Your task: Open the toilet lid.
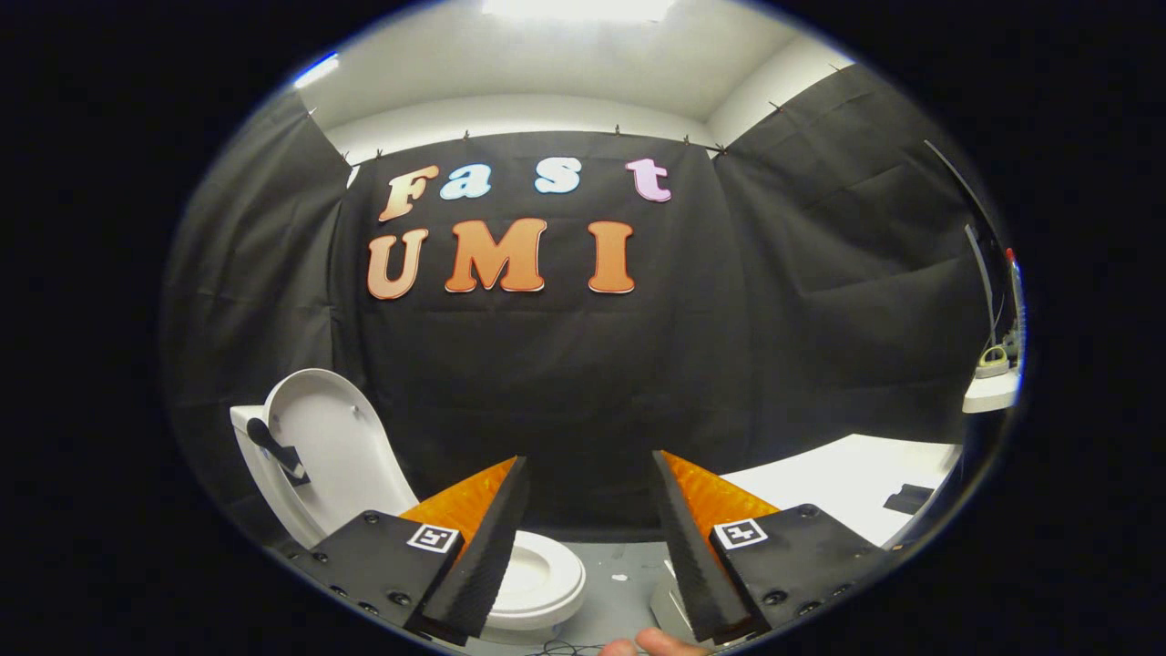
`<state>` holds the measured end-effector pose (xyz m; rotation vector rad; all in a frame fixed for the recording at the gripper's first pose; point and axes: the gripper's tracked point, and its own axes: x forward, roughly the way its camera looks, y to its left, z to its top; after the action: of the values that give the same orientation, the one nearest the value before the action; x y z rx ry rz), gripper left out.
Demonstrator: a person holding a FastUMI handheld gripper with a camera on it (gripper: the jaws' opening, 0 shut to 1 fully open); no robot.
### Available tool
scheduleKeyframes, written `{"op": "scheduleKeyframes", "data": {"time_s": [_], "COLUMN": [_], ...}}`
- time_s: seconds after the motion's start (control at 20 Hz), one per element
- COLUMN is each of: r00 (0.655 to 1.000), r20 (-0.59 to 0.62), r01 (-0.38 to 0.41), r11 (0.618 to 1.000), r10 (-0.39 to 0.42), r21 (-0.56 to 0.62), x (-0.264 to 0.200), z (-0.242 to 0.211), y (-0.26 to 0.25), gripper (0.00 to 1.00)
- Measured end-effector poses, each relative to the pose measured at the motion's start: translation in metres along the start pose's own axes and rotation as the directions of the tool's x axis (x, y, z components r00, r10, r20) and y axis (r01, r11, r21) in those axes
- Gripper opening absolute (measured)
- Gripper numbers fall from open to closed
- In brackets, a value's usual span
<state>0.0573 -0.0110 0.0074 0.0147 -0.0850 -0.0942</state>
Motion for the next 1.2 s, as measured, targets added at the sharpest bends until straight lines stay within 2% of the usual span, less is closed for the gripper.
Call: {"op": "scheduleKeyframes", "data": {"time_s": [0.25, 0.45, 0.6, 0.85, 1.2], "r00": [0.999, 0.997, 0.997, 1.0, 0.997], "r20": [0.015, -0.076, -0.047, -0.022, -0.064], "r01": [0.042, 0.034, 0.063, -0.004, 0.028], "r11": [0.999, 0.999, 0.997, 0.996, 0.993], "r10": [-0.042, -0.035, -0.065, 0.002, -0.035], "r21": [0.008, -0.022, -0.033, -0.094, -0.111], "x": [-0.002, -0.006, -0.01, -0.016, -0.011], "z": [-0.016, -0.038, -0.016, -0.015, -0.032], "y": [-0.016, -0.008, 0.0, 0.024, 0.007], "gripper": [0.87, 0.87, 0.88, 0.9, 0.92]}}
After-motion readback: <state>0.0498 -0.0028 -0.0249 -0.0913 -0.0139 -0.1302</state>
